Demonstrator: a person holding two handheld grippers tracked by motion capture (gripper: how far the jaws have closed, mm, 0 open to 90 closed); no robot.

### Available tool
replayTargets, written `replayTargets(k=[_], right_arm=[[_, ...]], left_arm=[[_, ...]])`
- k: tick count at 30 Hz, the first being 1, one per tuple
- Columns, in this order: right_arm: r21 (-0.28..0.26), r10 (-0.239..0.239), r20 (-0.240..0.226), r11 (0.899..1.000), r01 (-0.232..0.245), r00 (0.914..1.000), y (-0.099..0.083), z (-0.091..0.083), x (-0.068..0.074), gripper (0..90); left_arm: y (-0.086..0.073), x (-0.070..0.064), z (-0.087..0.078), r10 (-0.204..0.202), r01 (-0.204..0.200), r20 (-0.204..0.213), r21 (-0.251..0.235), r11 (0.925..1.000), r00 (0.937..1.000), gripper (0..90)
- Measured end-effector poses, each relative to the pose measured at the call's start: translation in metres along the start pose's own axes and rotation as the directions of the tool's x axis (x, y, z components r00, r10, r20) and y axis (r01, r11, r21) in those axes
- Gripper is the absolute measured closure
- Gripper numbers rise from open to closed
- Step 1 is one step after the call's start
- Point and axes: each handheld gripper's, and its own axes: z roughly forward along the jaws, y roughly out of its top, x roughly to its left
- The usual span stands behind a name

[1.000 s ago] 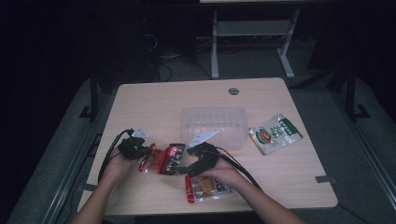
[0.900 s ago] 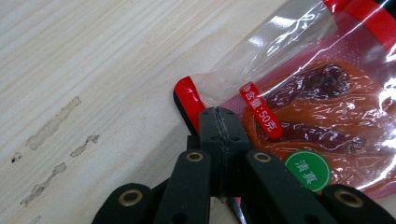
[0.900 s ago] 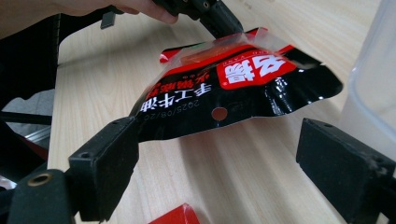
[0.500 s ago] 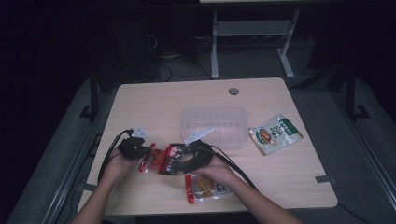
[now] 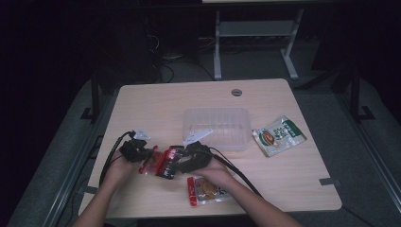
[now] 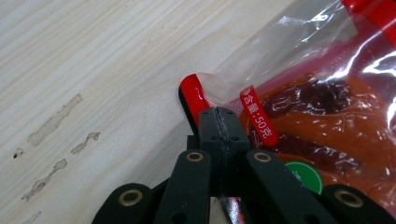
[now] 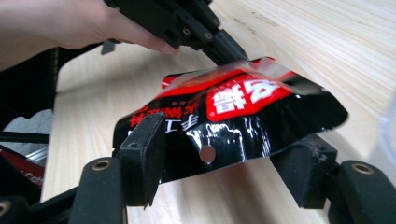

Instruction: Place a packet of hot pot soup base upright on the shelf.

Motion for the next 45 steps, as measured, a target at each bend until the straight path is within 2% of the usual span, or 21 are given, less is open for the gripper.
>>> replayTargets(k=[5, 7, 8, 9, 18, 20, 24, 29, 32, 34, 35, 37, 39, 41, 45], right_arm=[[-0.004, 0.033, -0.019, 0.999, -0.033, 0.9993, 0.001, 0.003, -0.002, 40.6], [-0.007, 0.049, -0.021, 0.999, -0.049, 0.9986, 0.001, 0.004, -0.003, 44.7], [-0.012, 0.062, -0.026, 0.998, -0.062, 0.9977, 0.002, 0.004, -0.004, 47.8], [-0.009, 0.071, -0.027, 0.997, -0.071, 0.9971, 0.002, 0.005, -0.005, 51.5], [-0.020, 0.096, -0.053, 0.995, -0.097, 0.9940, 0.005, 0.006, -0.008, 54.9], [-0.015, 0.097, -0.057, 0.995, -0.098, 0.9937, 0.005, 0.008, -0.008, 61.3], [0.014, 0.076, -0.058, 0.997, -0.075, 0.9954, 0.004, 0.015, -0.005, 66.3], [0.017, 0.073, -0.079, 0.997, -0.072, 0.9942, 0.004, 0.017, -0.003, 82.3], [0.023, 0.059, -0.083, 0.998, -0.057, 0.9948, 0.003, 0.018, -0.002, 88.2], [0.024, 0.039, -0.085, 0.999, -0.037, 0.9956, 0.004, 0.018, -0.001, 89.6], [0.021, 0.026, -0.087, 0.999, -0.024, 0.9959, 0.004, 0.018, 0.000, 89.8], [0.021, 0.009, -0.095, 1.000, -0.007, 0.9955, 0.005, 0.017, 0.001, 89.9], [0.022, -0.008, -0.104, 1.000, 0.010, 0.9945, 0.006, 0.015, 0.002, 89.9], [0.019, -0.026, -0.112, 0.999, 0.029, 0.9934, 0.006, 0.012, 0.002, 90.0], [0.022, -0.076, -0.129, 0.997, 0.080, 0.9887, 0.010, 0.002, 0.005, 90.0]], left_arm=[[-0.002, 0.001, 0.000, -0.012, 0.012, 0.008, -0.010, 0.9999, 0.9999, 89.8], [-0.002, 0.001, 0.000, -0.013, 0.013, 0.009, -0.009, 0.9999, 0.9999, 89.8], [-0.002, 0.000, 0.001, -0.033, 0.033, 0.013, -0.025, 0.9992, 0.9994, 89.8], [-0.002, 0.001, 0.000, -0.032, 0.032, 0.013, -0.024, 0.9992, 0.9994, 89.8], [-0.002, 0.000, 0.000, -0.018, 0.018, 0.004, -0.016, 0.9997, 0.9998, 89.8], [-0.002, 0.000, 0.000, -0.020, 0.020, 0.002, -0.017, 0.9996, 0.9998, 89.8], [-0.002, -0.001, 0.000, -0.016, 0.016, -0.001, -0.018, 0.9997, 0.9999, 89.8], [-0.002, 0.000, 0.000, -0.018, 0.018, 0.005, -0.019, 0.9997, 0.9998, 89.8], [-0.002, -0.001, 0.000, -0.017, 0.017, 0.010, -0.022, 0.9996, 0.9998, 89.8], [-0.002, -0.002, 0.001, -0.019, 0.019, 0.010, -0.023, 0.9995, 0.9998, 89.8], [-0.002, -0.002, 0.000, -0.002, 0.002, 0.006, -0.016, 0.9999, 1.0000, 89.8], [-0.002, -0.001, 0.000, 0.001, -0.001, 0.014, -0.012, 0.9999, 0.9999, 89.8], [-0.003, -0.001, 0.000, -0.011, 0.012, 0.032, -0.024, 0.9997, 0.9994, 89.7], [-0.003, -0.002, -0.001, -0.024, 0.025, 0.033, -0.030, 0.9992, 0.9992, 89.7], [-0.004, 0.001, -0.006, -0.017, 0.018, 0.032, -0.040, 0.9991, 0.9994, 89.7]])
